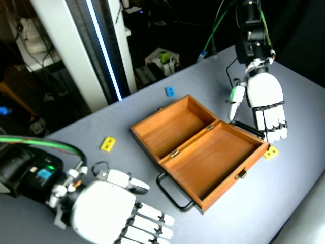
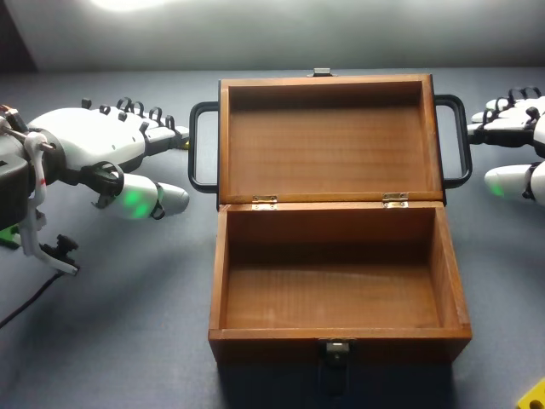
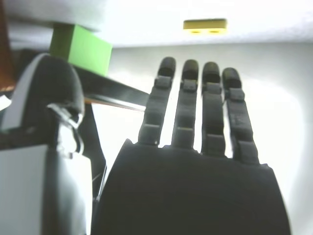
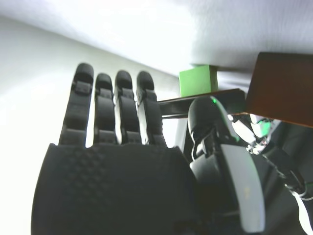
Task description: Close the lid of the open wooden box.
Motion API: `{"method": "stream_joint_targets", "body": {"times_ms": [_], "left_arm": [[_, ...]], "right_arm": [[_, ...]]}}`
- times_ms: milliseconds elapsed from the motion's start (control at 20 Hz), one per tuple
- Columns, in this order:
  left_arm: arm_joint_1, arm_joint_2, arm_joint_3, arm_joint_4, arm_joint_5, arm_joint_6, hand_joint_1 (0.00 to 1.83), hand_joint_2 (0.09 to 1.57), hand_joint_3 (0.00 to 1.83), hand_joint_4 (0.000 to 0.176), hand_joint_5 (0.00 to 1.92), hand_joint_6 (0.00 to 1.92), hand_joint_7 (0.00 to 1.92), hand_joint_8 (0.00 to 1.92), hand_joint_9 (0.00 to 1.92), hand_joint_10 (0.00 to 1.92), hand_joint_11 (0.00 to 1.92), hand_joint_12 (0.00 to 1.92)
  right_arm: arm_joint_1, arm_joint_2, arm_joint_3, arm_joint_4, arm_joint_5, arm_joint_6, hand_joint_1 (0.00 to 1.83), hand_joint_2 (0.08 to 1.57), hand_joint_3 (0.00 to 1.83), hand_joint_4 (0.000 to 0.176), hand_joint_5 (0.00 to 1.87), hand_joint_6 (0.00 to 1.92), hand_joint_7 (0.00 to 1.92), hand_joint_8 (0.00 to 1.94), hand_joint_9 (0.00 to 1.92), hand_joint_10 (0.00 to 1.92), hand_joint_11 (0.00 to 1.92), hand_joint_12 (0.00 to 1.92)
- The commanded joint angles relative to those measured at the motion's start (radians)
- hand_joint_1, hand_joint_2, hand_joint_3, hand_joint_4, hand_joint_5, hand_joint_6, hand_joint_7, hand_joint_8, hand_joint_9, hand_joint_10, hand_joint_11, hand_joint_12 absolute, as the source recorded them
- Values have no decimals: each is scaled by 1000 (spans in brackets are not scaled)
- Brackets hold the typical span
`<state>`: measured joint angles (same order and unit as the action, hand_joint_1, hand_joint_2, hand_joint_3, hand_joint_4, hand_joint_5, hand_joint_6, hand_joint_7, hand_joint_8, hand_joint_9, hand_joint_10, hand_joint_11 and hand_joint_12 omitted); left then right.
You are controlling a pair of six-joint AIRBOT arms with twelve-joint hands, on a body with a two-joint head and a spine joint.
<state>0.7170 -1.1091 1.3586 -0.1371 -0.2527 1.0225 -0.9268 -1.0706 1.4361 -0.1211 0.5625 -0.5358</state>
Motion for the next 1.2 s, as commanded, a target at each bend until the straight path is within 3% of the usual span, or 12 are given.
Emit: {"method": "stream_joint_targets", "body": {"times_ms": [0,650,850,1150], "left_arm": [[-15,-7,5,4,-92,0,0,1312,7,0,0,0,0,0,0,0,23,9],[-1,41,-72,24,-179,-3,18,1417,5,0,22,0,0,0,0,0,0,0],[15,65,-97,41,-249,-56,0,1403,0,0,0,0,0,0,0,0,0,0],[34,92,-123,40,-316,-87,0,1397,0,0,7,3,0,0,0,0,0,0]], "right_arm": [[17,-3,6,10,102,13,17,1500,1,0,232,1,145,1,45,1,125,3],[28,9,-30,-55,151,60,120,1514,3,0,235,3,152,4,32,1,104,1],[28,18,-46,-63,175,63,215,1523,0,0,246,3,175,4,59,5,140,15],[28,40,-76,-64,223,68,203,1523,0,0,242,7,170,7,49,5,129,9]]}}
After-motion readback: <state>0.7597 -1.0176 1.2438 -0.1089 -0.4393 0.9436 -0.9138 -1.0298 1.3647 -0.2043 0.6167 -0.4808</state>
